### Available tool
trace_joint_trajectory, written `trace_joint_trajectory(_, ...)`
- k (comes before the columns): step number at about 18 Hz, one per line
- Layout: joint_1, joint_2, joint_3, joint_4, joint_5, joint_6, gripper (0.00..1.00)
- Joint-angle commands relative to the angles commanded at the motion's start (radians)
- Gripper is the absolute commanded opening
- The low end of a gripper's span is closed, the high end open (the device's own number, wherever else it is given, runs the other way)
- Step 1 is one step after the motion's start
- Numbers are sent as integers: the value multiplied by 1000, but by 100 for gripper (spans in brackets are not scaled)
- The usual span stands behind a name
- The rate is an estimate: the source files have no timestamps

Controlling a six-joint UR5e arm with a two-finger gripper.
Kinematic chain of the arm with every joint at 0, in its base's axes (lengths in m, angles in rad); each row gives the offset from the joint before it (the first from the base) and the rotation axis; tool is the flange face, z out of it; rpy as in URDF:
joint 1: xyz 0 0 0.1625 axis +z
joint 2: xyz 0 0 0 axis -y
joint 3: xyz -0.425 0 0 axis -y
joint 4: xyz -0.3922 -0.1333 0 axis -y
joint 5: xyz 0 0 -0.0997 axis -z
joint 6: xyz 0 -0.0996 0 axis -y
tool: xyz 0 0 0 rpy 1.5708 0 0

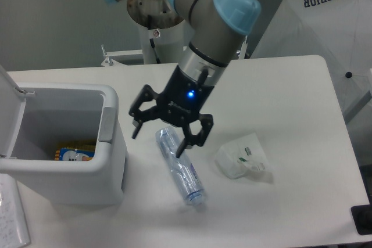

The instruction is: Open the trash can

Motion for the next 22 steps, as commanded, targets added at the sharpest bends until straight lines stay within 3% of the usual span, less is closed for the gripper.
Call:
trace_joint_trajectory(8, 115, -29, -15, 20, 14, 0, 100)
trace_joint_trajectory(12, 196, -34, -12, 17, 80, 32, 100)
trace_joint_trajectory(17, 216, -60, -15, 12, 303, 429, 100)
trace_joint_trajectory(22, 216, -109, -2, 17, 506, 587, 100)
